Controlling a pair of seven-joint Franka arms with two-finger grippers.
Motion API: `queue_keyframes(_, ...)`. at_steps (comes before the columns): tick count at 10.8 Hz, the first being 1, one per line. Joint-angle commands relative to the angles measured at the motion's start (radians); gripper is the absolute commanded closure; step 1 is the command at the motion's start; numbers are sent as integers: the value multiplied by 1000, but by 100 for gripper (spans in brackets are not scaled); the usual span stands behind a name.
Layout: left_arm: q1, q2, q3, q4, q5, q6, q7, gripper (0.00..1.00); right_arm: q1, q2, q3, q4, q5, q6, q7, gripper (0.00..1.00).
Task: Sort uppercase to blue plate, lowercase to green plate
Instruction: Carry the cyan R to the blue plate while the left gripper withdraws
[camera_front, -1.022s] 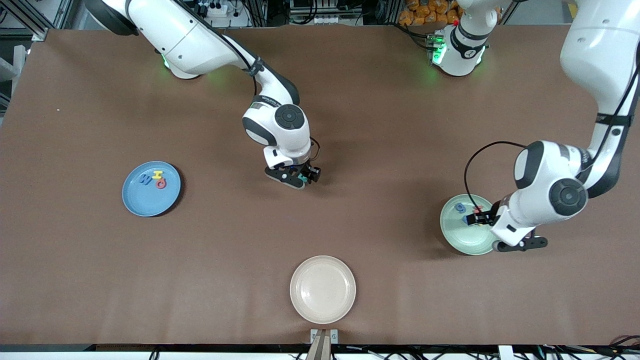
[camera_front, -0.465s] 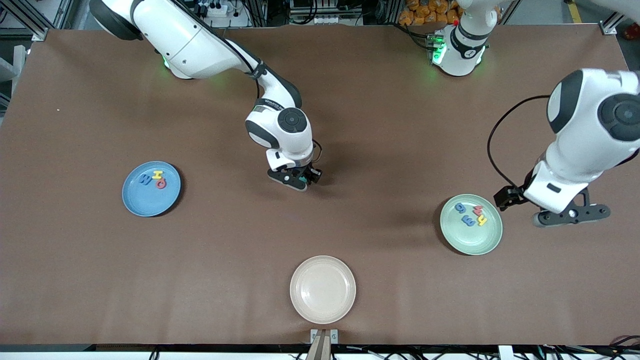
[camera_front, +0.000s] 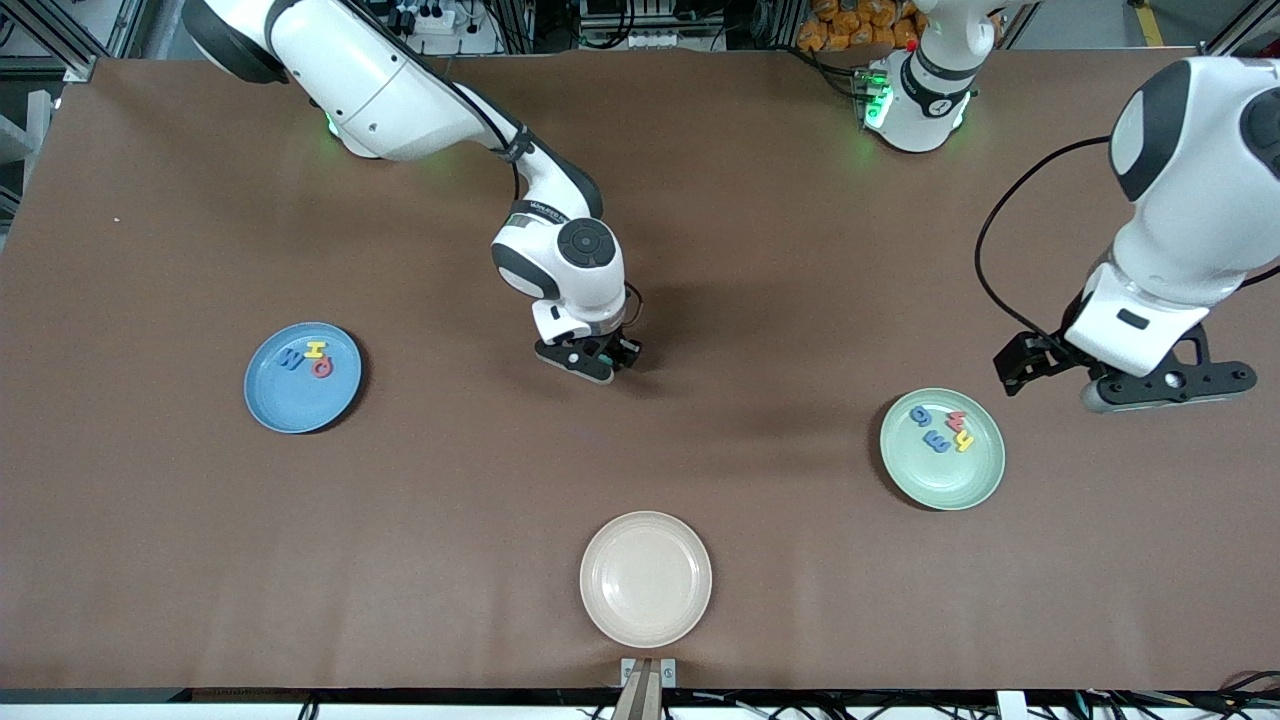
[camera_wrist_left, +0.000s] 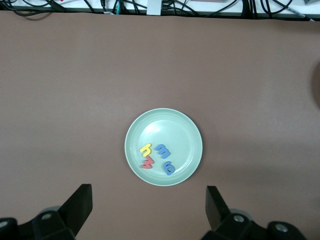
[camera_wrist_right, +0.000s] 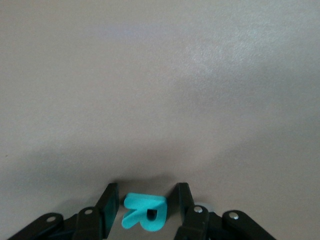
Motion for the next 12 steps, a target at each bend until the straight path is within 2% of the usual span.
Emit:
queue_keyframes(1,-58,-52,108,-15,-70,-22,115,0,15,17,-10,22,-28,0,22,46)
queue_keyframes(2,-60,-66,117,-4,-82,-48,146,0,16,17,-10,22,-28,0,21,51)
queue_keyframes(5,-78,-54,120,106,-95,-198,144,0,16,17,-10,24,-28,-2,16,66)
queue_keyframes(6,-72,-57,120,114,-95,-204,147,0,15,17,-10,24,-28,-2,11,69)
queue_keyframes(12,-61,-66,109,116,-81,-229,149,0,9,10,-10,48,-18,-15,-12,71)
